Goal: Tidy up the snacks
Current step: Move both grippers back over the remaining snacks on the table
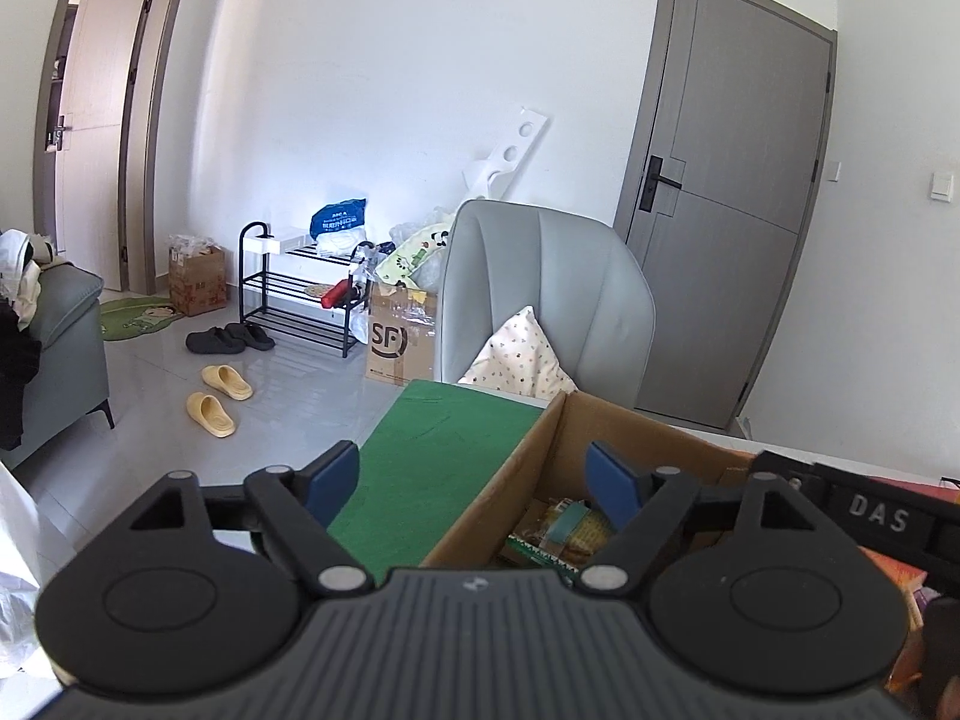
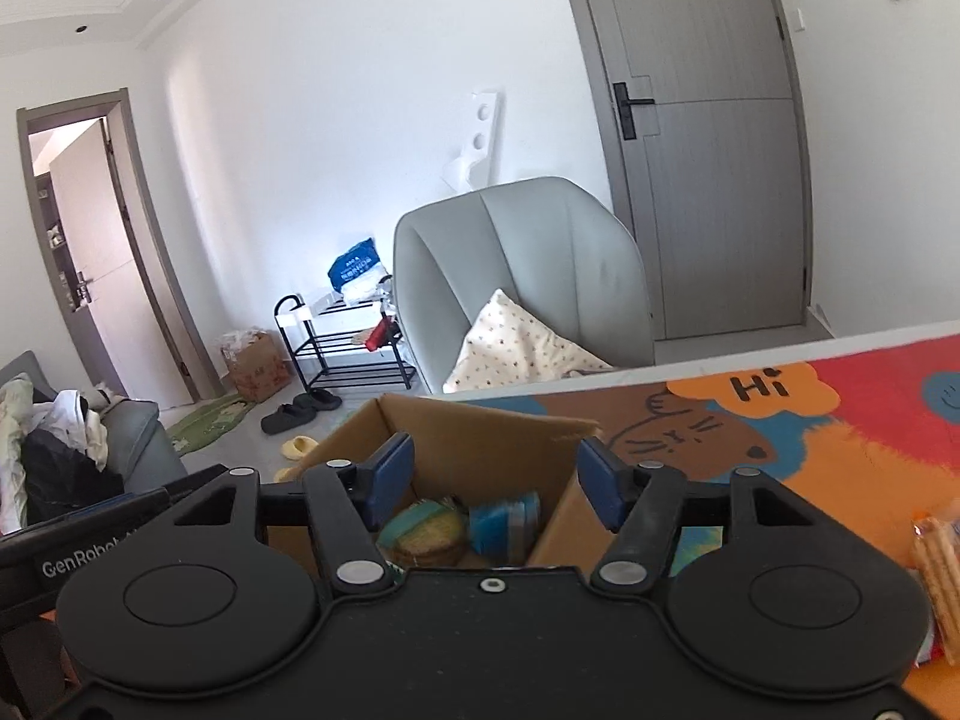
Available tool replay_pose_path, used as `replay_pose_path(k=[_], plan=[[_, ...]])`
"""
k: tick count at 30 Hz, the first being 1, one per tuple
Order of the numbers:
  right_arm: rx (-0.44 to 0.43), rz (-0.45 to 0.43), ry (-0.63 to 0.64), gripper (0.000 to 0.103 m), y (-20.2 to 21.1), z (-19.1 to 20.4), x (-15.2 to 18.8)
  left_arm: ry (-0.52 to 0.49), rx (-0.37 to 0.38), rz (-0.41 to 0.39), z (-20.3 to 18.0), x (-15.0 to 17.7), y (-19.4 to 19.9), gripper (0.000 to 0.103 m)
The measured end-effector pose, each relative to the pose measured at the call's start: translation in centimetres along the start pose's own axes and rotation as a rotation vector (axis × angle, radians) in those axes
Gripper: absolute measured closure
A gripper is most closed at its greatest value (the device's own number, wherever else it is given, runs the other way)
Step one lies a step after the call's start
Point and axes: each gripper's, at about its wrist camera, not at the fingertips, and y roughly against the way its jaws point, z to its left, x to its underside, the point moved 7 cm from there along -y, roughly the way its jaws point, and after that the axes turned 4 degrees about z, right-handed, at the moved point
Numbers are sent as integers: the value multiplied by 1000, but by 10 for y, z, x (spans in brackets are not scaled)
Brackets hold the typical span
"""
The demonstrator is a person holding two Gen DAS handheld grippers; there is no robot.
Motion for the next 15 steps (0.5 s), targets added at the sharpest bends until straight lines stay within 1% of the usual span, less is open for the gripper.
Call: replay_pose_path(k=[3, 5, 8, 11, 13, 15], plan=[[29, 0, -15, 39, 10, -9, 4, 1, -6, 3, -3, 1, 2, 15], [45, 1, -21, 37, 17, -15, 8, -1, -4, 3, -7, 2, 4, 14], [69, -1, -34, 31, 27, -26, 13, -12, 1, 3, -14, 6, 9, 14], [93, -7, -45, 31, 37, -36, 17, -26, 15, 1, -22, 8, 15, 13], [99, -10, -57, 29, 44, -41, 19, -34, 26, 3, -28, 10, 18, 13], [111, -16, -63, 22, 51, -48, 22, -44, 39, 5, -34, 13, 20, 10]])
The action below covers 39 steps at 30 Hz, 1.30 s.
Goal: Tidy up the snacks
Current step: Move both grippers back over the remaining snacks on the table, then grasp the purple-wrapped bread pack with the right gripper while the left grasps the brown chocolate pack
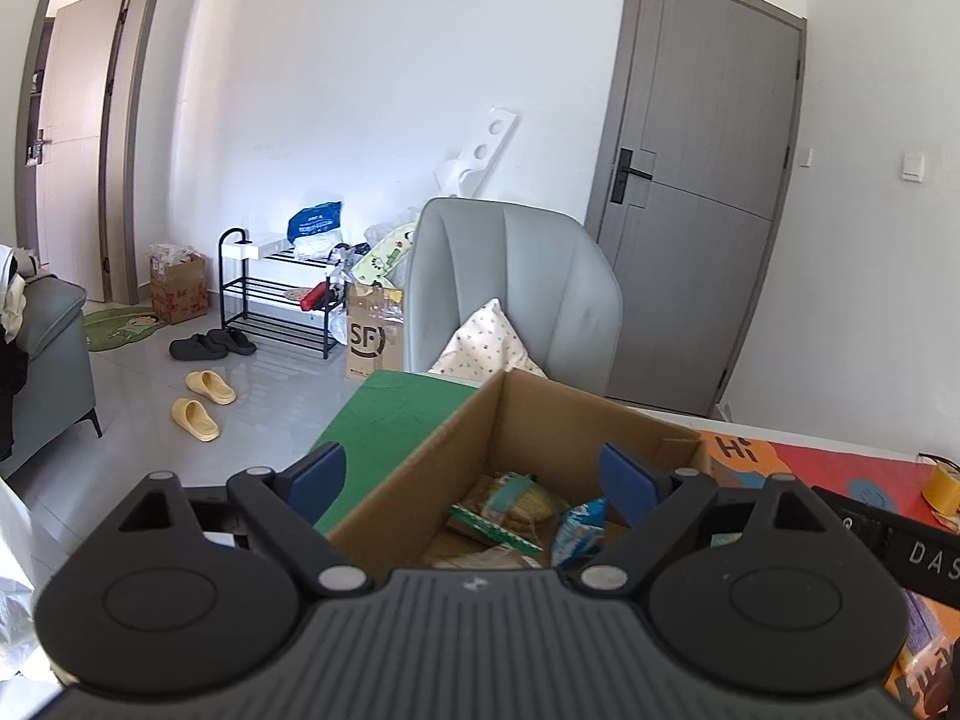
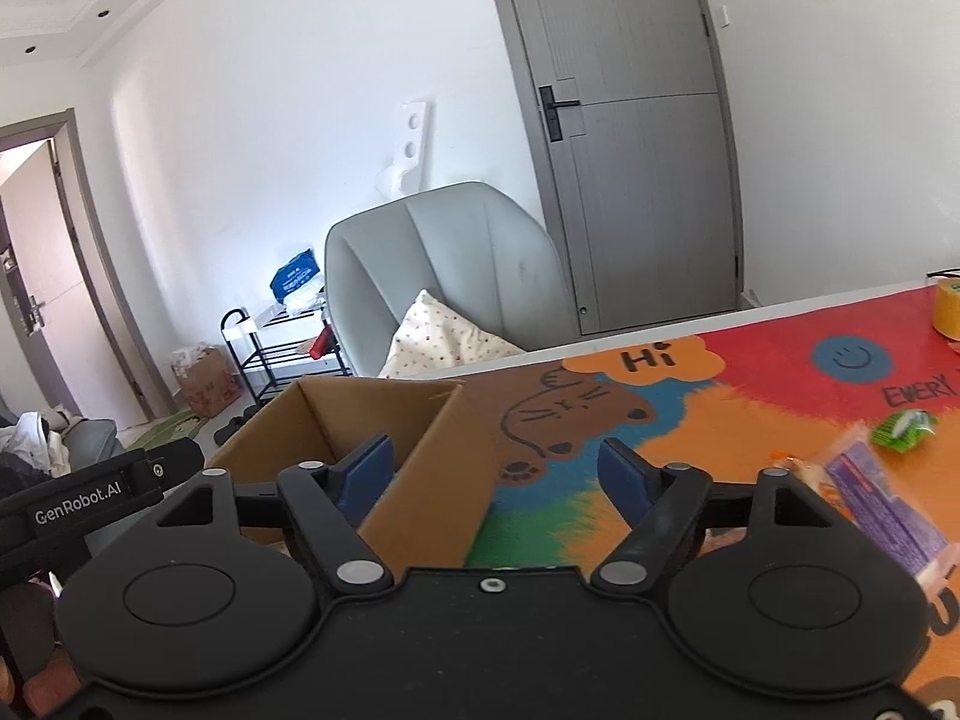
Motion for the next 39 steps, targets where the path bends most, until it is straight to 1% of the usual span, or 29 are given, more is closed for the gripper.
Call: replay_pose_path(k=[3, 7, 9, 13, 20, 32, 39], plan=[[20, -8, -12, 19, 9, -12, 4, -13, 8, 3, -11, 5, 3, 6], [30, -1, -60, 16, 19, -30, 12, -43, 20, 19, -24, 16, 4, 6], [53, -4, -65, 13, 23, -39, 15, -52, 29, 28, -31, 20, 6, 6], [69, -10, -88, 12, 36, -55, 21, -75, 46, 23, -44, 27, 15, 6], [93, -38, -88, 0, 58, -75, 25, -100, 70, 25, -69, 38, 24, 6], [170, -41, -121, 0, 85, -122, 44, -157, 123, 31, -112, 54, 35, 6], [191, -46, -147, 0, 94, -146, 51, -185, 153, 36, -136, 64, 38, 6]])
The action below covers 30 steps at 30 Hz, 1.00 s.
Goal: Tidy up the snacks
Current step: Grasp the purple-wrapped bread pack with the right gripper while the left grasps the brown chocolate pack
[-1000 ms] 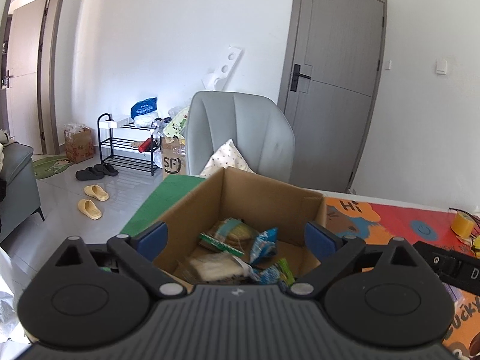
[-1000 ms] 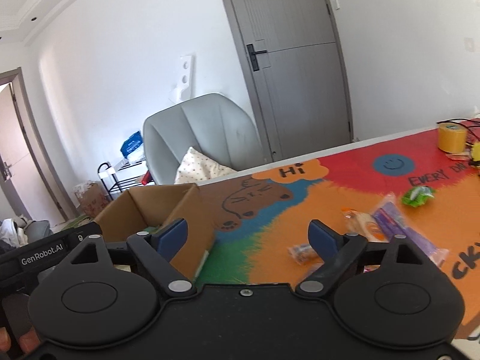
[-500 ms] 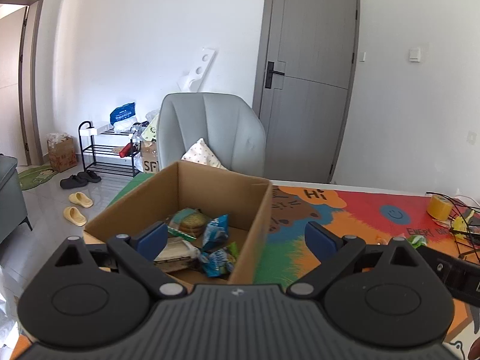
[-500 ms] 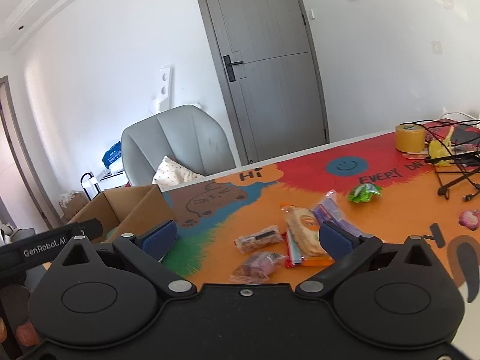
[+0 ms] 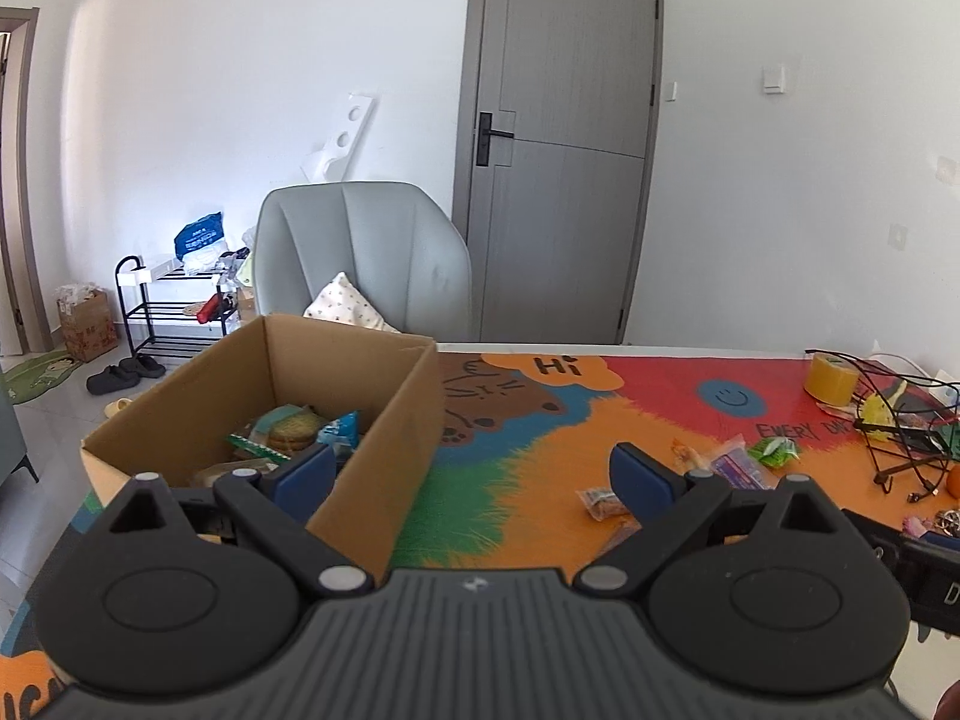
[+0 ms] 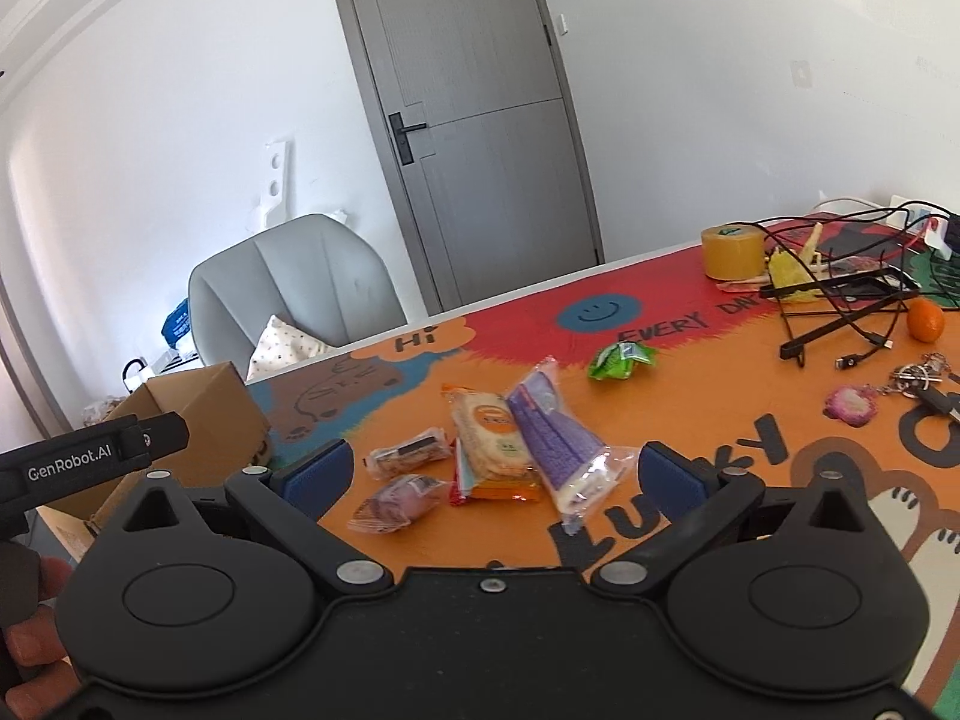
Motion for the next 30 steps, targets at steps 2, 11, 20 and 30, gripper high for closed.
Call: replay_pose_path(k=[2, 11, 20, 30], plan=[[4, 1, -10, 0, 1, -6, 1, -6, 10, 5, -6, 1, -2, 6], [18, 13, -33, 3, -8, -28, 4, -23, 50, 36, -28, 11, -19, 6], [18, 51, -64, 16, -30, -45, 7, -42, 46, 80, -42, 17, -47, 6], [35, 74, -73, 25, -59, -53, 0, -67, 63, 133, -62, 25, -78, 6]])
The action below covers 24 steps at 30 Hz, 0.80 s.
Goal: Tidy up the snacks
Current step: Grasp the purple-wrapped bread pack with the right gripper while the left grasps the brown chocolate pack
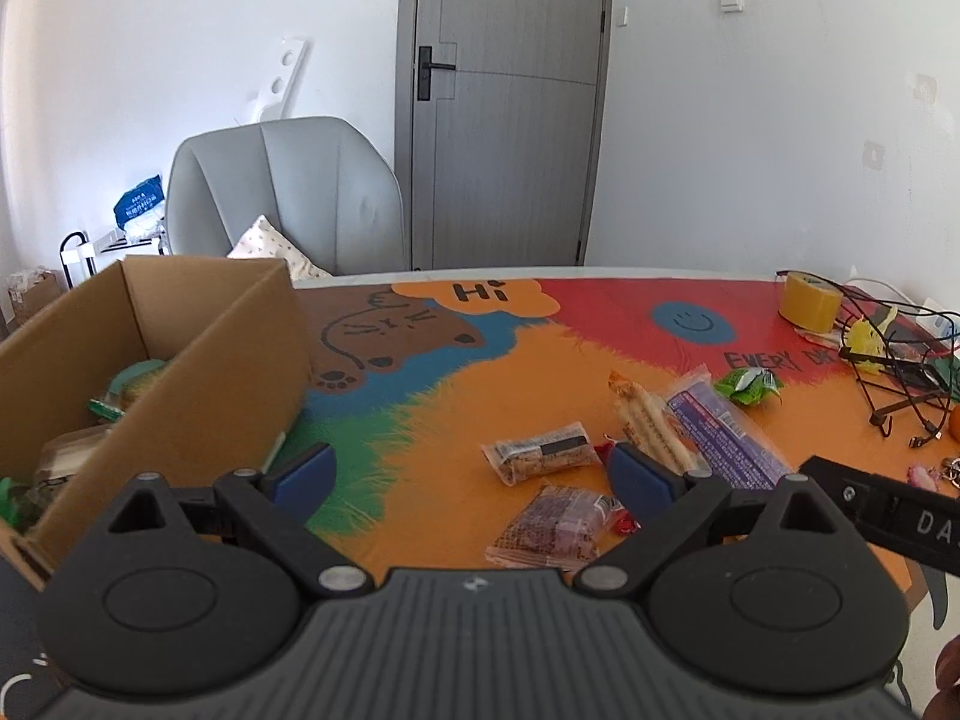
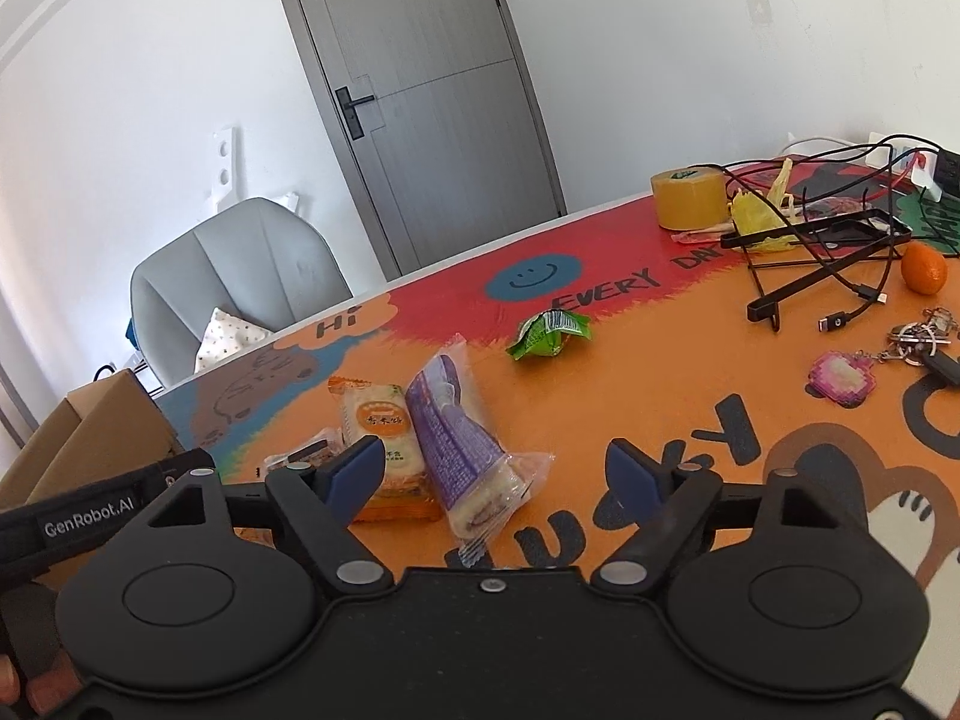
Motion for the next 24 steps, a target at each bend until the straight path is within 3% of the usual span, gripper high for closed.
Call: replay_pose_path(k=[8, 12, 18, 24], plan=[[1, 40, 3, 34, -26, 0, -4, -4, 7, 49, -10, 8, -26, 11], [-1, 51, 8, 36, -37, 0, -7, -6, 18, 77, -12, 12, -37, 22], [7, 62, 23, 39, -53, 3, -11, -21, 50, 83, -19, 14, -42, 28], [15, 90, 52, 43, -65, 10, -3, -12, 93, 145, -21, 22, -51, 50]])
